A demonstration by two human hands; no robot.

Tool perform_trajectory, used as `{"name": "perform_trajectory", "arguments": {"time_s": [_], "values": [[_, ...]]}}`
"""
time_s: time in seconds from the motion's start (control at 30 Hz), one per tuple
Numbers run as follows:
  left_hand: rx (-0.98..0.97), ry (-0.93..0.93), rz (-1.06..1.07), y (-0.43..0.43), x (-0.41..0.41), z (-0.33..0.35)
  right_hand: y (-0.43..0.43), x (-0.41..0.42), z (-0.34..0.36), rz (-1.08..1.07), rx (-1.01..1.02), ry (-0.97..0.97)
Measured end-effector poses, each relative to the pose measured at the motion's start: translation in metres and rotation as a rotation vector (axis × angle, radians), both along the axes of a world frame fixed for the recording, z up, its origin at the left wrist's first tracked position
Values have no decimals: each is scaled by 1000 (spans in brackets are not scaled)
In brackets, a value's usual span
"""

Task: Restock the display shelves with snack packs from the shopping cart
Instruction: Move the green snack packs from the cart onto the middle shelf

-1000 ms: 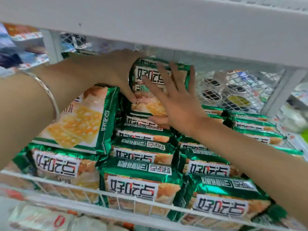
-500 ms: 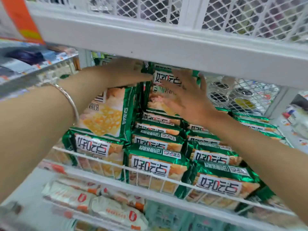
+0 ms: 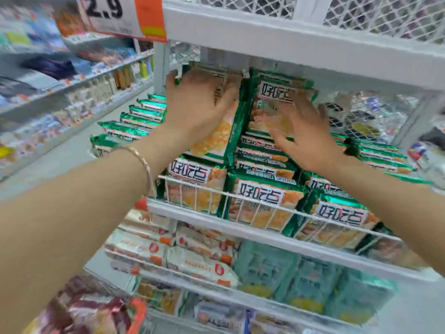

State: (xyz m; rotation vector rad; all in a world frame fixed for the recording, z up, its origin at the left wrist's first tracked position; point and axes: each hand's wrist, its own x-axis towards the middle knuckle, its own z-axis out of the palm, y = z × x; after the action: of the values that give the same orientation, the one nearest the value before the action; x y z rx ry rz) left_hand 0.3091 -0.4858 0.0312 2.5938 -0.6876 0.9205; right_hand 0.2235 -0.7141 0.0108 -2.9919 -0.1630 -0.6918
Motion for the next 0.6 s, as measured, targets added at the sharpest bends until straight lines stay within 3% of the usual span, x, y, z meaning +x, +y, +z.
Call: {"name": "perform_trajectory", "arguments": {"time_s": [0.1, 0.23, 0.33, 0.6], "values": [[165, -24, -69, 20, -6, -44, -21, 3, -18, -31, -68, 24], [281, -122, -50, 24, 15, -51, -38, 32, -23, -7, -249, -12], [299, -142, -21, 22, 18, -55, -39, 52, -18, -6, -352, -31], [254, -70, -75, 28, 10, -51, -30, 50, -17, 21, -324, 23]]}}
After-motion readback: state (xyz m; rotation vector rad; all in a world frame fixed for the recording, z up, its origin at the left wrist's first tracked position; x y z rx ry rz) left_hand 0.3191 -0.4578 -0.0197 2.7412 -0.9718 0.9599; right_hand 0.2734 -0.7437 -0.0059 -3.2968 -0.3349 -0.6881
